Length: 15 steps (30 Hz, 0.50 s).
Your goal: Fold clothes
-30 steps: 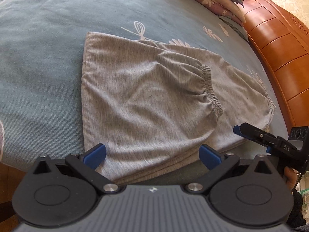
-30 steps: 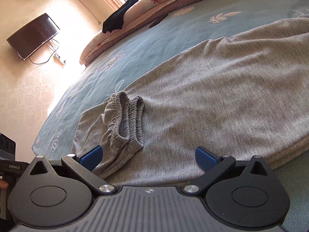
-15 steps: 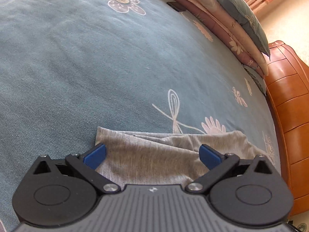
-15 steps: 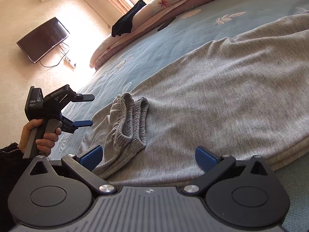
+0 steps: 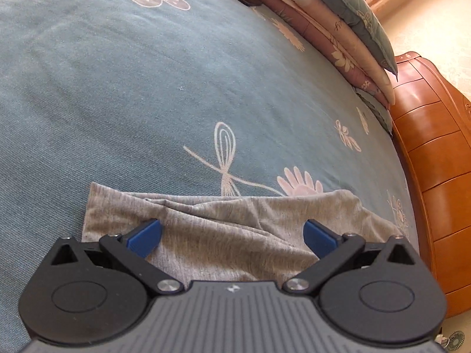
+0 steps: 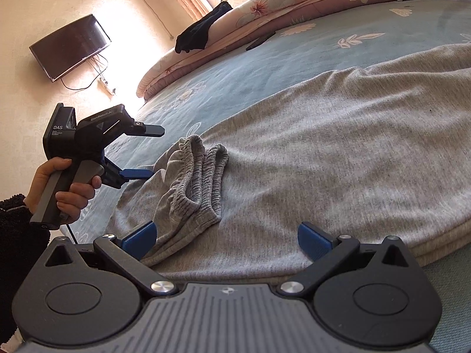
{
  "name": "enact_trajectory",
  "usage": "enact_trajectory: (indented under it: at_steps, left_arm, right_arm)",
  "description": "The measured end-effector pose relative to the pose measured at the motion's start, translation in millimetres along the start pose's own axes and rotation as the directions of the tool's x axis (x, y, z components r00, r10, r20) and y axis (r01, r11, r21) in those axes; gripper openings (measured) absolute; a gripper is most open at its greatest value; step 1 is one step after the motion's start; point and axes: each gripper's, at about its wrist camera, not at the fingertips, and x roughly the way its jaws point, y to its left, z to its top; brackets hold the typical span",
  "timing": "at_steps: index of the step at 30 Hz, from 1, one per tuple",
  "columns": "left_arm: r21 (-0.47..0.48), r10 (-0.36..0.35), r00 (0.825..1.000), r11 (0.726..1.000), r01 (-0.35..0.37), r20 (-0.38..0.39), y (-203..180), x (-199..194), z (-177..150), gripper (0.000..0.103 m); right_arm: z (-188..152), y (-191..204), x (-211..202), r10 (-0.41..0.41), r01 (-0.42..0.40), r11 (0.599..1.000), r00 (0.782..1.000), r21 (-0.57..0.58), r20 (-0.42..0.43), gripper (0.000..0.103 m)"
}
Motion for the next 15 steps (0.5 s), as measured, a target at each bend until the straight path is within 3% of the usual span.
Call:
enact_trajectory:
  at_steps: [7, 12, 15]
  left_arm:
    - [0.027, -0.137, 0.991, 0.990, 0.136, 0.014, -24, 1, 2, 0.102]
    - [0.014, -0.029, 1.000, 0.999, 0.028, 0.006, -16, 33, 10, 0.102]
    - [-0.009, -0.049, 0.998, 0.999, 0.049, 0.037, -20, 22, 15, 0.102]
  right_arm:
    - [-2, 3, 1, -0.008, 0.008, 1.000, 1.000, -0.022, 0.017, 0.103]
    - [-5, 10, 2, -0.030, 0.030, 0.996, 1.000, -0.090, 0.007, 0.103]
    - [-7, 11, 3, -0.033, 0.034, 0.994, 0.999, -0.100, 0.011, 0.103]
